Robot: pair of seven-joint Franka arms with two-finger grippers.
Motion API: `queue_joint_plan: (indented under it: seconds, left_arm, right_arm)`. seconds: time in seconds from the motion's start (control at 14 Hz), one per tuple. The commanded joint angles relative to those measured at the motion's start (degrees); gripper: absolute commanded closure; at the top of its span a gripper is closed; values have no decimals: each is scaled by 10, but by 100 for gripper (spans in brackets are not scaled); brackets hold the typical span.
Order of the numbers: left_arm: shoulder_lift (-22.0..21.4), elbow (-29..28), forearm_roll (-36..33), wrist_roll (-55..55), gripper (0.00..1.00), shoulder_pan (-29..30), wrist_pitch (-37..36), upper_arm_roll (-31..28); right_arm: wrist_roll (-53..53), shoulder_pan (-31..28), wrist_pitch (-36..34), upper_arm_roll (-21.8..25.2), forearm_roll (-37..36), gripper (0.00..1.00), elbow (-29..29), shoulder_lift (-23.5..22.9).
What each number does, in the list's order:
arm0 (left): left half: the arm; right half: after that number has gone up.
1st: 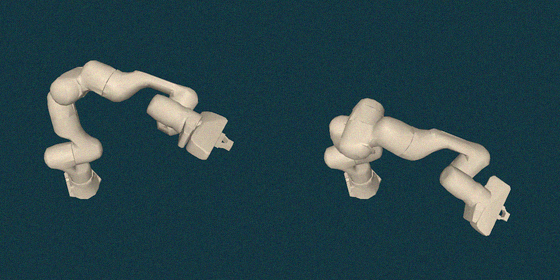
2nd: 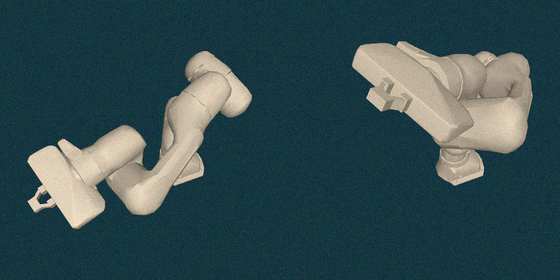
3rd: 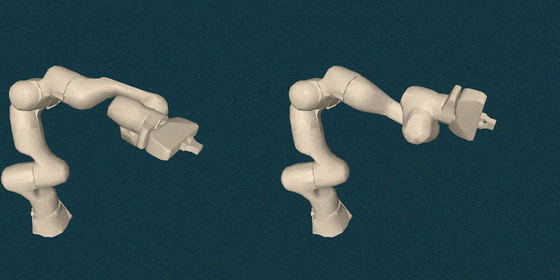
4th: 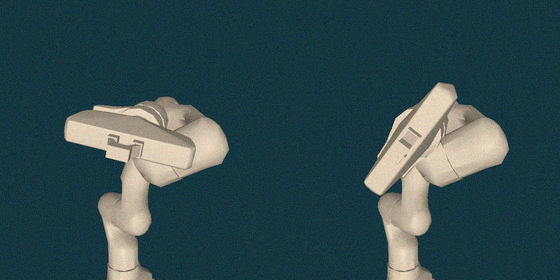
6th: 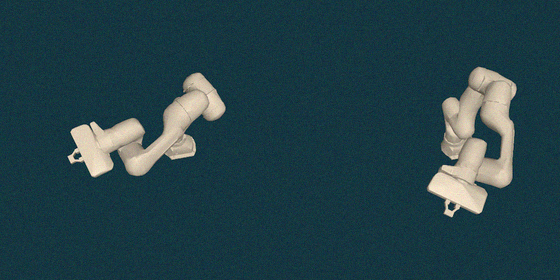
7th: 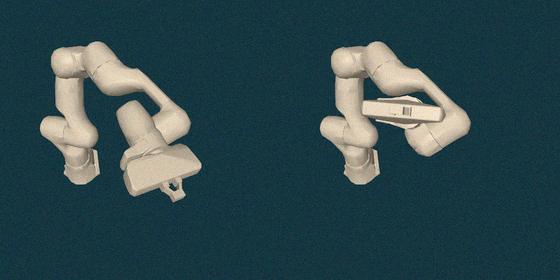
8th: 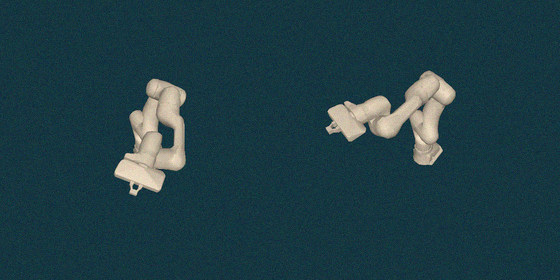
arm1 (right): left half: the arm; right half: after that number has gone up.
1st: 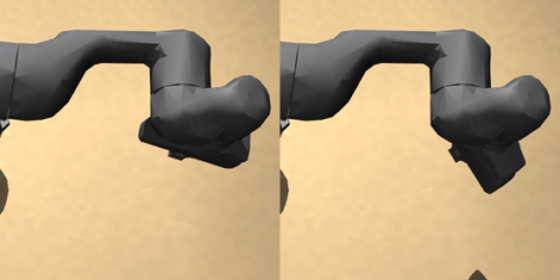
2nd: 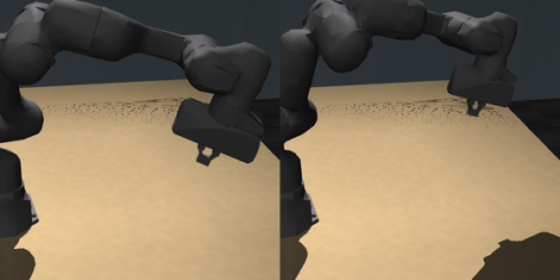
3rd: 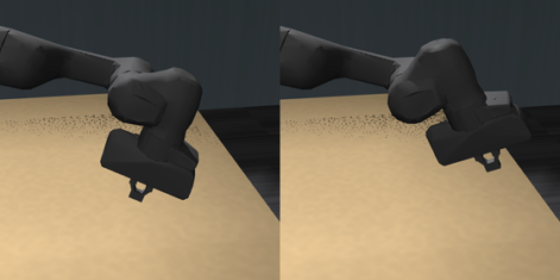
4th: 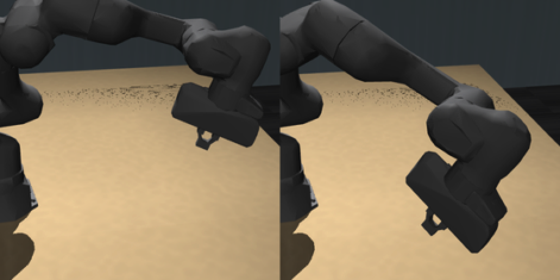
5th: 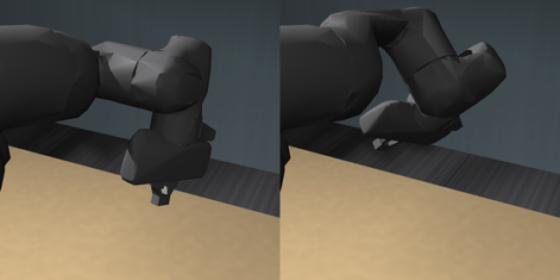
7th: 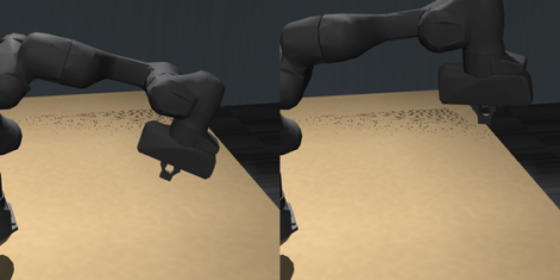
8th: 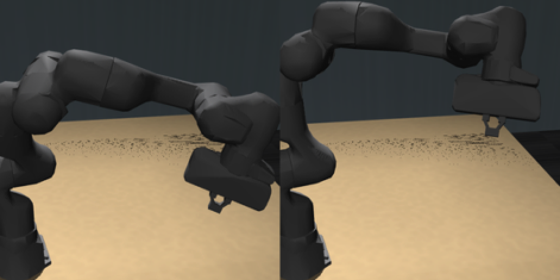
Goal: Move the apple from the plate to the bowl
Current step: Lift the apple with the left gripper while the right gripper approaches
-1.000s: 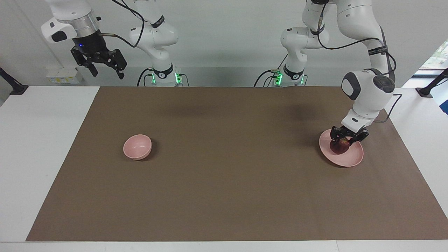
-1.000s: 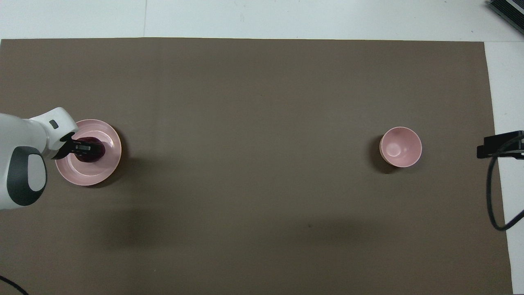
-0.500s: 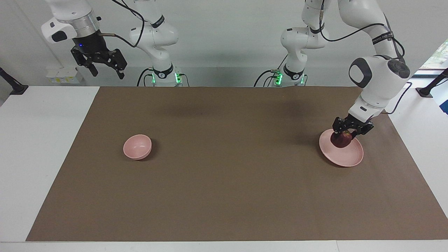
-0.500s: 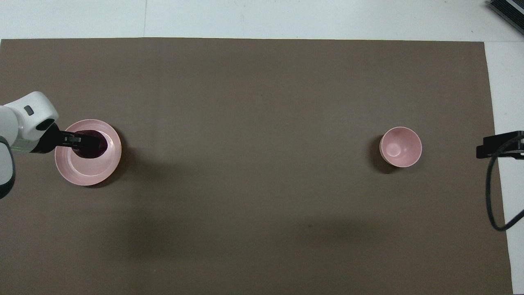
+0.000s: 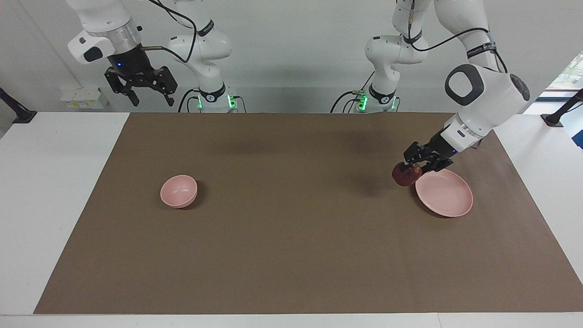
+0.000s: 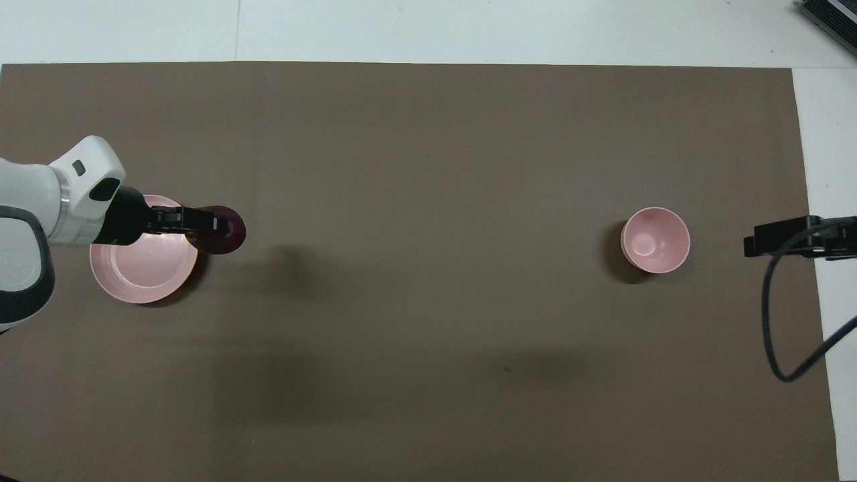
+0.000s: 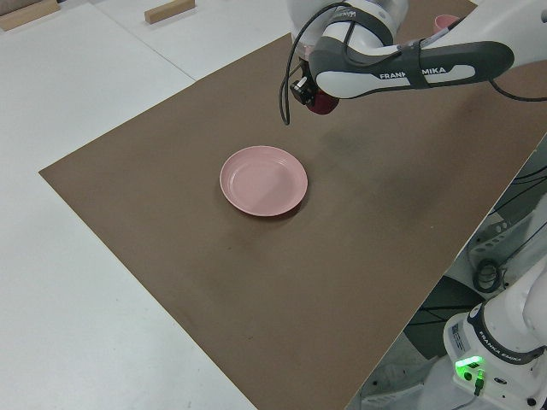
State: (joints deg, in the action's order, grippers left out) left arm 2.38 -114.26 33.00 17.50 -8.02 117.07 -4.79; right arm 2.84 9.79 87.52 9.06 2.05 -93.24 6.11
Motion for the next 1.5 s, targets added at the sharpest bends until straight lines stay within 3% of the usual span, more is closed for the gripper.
queue_joint_plan:
  seconds: [0.0, 0.14, 0.36, 0.64, 0.93, 1.14, 1.43]
  left_arm:
    - [-2, 4, 83, 3, 100, -5, -13, 5]
    - [-2, 2, 133, 2, 100, -7, -12, 36]
    - [-8, -3, 204, 1, 100, -8, -13, 64]
    - [-16, -10, 289, 1, 100, -7, -11, 104]
    - [-33, -25, 347, -2, 100, -8, -4, 143]
    - [-37, -29, 371, -5, 100, -8, 0, 155]
    - [-40, -36, 372, -26, 100, -40, 63, 162]
  right_arm:
    - [-18, 5, 41, 0, 16, 0, -44, 9]
    - [2, 17, 71, -1, 46, 0, -70, 5]
    - [146, 64, 121, 0, 89, 0, -102, -3]
    - [362, 125, 184, -1, 184, 0, -106, -45]
    - [490, 164, 227, 0, 279, 0, -106, -88]
    - [562, 167, 261, 0, 397, 0, -106, -116]
    - [626, 146, 264, 0, 527, 0, -100, -133]
